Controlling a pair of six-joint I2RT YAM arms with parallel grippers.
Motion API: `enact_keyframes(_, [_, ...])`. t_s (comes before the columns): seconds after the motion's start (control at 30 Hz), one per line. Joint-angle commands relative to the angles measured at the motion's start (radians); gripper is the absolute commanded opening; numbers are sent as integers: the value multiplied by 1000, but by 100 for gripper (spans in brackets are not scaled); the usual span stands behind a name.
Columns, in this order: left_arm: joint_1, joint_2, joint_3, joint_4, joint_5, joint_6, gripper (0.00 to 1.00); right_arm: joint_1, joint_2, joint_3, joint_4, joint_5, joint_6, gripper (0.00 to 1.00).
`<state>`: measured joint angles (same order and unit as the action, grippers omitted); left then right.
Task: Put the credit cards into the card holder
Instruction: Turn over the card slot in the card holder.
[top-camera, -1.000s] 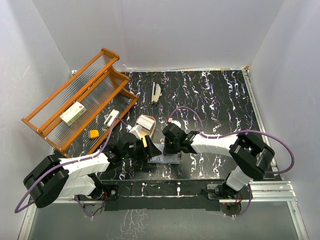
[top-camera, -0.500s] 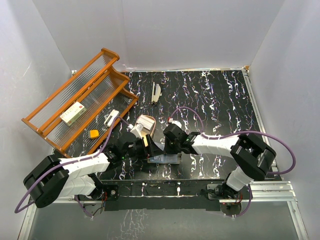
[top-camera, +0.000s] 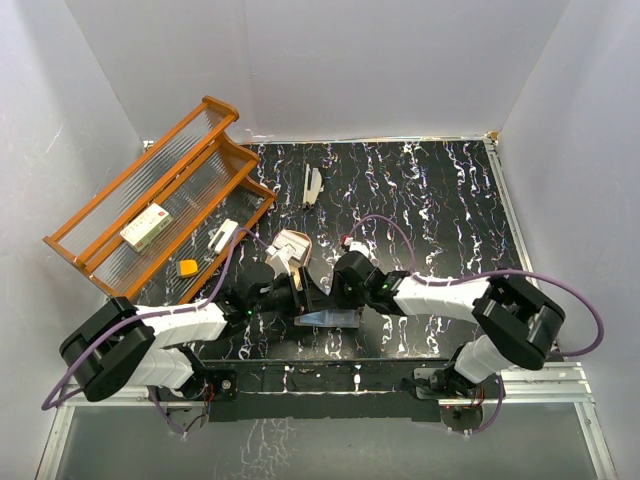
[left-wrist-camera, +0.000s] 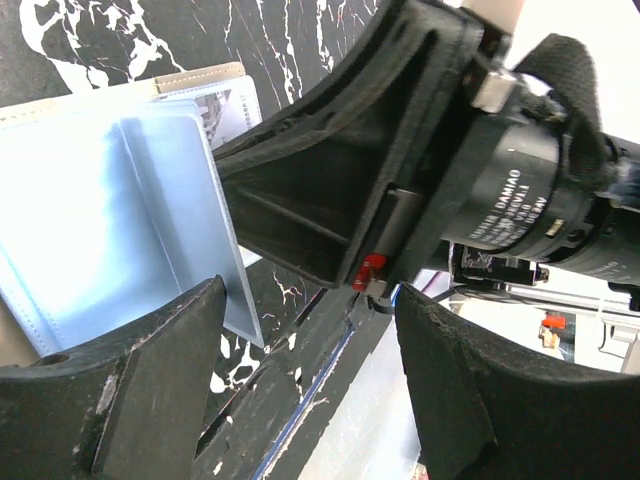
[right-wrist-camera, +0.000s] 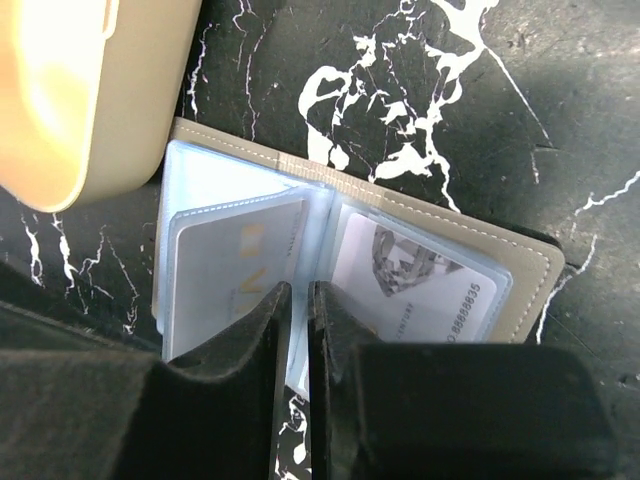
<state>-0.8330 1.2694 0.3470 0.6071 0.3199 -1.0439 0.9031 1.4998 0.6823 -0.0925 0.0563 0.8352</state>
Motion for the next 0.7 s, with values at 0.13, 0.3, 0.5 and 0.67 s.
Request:
enact_keyframes(0.13, [-6, 33, 35, 60, 38, 11, 66, 6, -149, -14, 25, 69, -20, 15])
enact_keyframes(0.3, [-10, 53, 48, 60, 39, 10, 66, 6, -203, -19, -23, 119, -33, 17])
enact_keyframes(0.5, [-23, 85, 63, 65, 36, 6, 66, 6, -276, -3, -147, 222, -58, 24])
enact_keyframes(0.67, [-32, 73, 45, 76, 4, -3, 67, 6, -371, 35, -251, 285, -96, 33])
